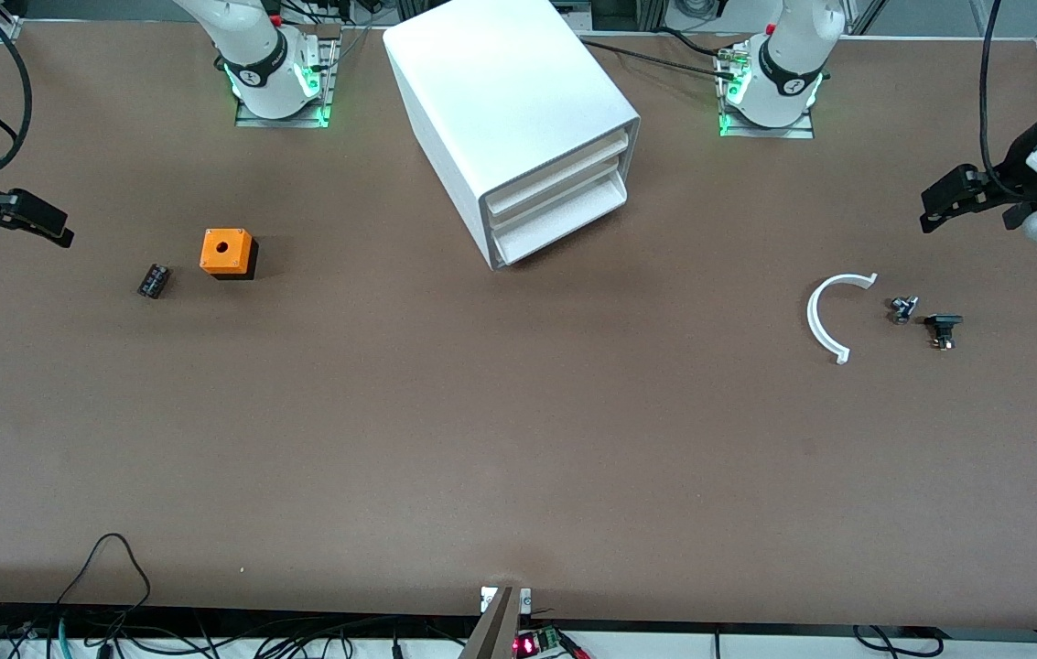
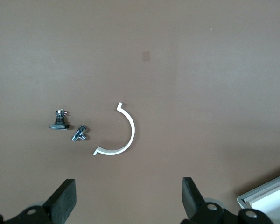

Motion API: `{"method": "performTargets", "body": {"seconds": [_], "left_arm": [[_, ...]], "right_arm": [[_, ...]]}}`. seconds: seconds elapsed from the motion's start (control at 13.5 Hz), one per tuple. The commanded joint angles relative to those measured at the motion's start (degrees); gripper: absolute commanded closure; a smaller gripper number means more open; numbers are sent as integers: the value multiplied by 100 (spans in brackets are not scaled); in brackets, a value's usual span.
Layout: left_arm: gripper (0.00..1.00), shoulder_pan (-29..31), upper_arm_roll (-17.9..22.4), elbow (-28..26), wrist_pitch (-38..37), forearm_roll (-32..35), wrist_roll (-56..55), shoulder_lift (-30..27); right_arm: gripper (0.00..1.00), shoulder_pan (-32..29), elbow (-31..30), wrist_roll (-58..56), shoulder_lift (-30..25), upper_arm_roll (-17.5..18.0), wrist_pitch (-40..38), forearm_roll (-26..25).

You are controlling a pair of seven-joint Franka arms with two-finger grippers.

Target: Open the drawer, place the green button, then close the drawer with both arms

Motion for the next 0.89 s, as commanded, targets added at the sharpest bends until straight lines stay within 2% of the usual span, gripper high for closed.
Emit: {"method": "performTargets", "body": {"seconds": [0.0,0.81], "left_arm": [[0,-29,11,169,-146,-88,97,72],[0,-29,-7,178,-269,-97,123,63]], "right_arm": [[0,5,181,-64,52,0,-42,64],[0,31,181,-72,96,0,-86,46]]}}
